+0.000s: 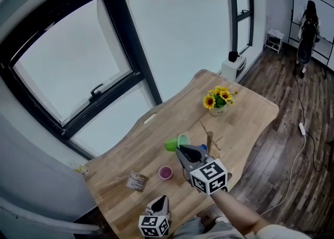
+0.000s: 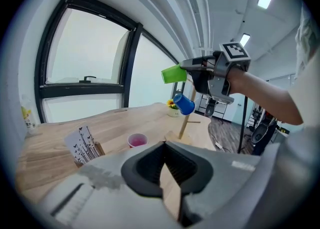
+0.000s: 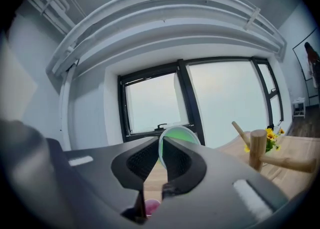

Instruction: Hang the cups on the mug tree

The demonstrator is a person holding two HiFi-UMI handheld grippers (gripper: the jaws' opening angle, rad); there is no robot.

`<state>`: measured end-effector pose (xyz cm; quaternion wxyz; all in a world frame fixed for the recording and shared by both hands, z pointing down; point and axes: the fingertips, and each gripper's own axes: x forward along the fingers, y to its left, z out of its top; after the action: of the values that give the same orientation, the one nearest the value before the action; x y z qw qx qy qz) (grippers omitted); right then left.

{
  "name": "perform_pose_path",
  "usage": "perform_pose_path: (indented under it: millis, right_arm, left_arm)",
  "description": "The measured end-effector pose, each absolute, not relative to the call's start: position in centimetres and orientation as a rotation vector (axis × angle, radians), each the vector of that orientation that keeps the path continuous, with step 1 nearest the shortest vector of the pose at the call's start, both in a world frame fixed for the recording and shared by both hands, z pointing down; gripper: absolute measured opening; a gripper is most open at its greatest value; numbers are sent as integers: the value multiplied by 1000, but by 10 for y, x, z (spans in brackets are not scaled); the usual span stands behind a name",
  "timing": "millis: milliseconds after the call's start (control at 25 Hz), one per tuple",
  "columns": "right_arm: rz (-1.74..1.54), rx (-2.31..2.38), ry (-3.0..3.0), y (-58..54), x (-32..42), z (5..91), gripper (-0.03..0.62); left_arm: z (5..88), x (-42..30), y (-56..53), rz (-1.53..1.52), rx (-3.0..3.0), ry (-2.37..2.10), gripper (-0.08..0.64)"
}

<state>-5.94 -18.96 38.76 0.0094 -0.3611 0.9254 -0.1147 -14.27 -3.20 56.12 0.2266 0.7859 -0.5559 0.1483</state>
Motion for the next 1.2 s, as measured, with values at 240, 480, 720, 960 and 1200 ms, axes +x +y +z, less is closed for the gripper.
perform_pose_path:
  millis: [240,480,720,960,1200]
  right_arm:
    - [-455,-1272,2724,-214,-51,388,23]
    - [-558,-1366,2514,-235,-34,385,21]
    - [-638,-1510,2323,-255,-21,395,21]
    - [-625,-1543,2181,-266,-11,387,21]
    - [-651,-1573,2060,-275,-3,385,21]
  left_arm:
    - [566,-147,-44,425,2201,-1475,5]
    - [576,-147,-50,423,2212,-1424,5]
    - [587,-153,-52,433,2205,-1389,5]
    - [596,-168,-55,439,2188,-1377,5]
    - [596,-173,-63,403,2195,-1350,5]
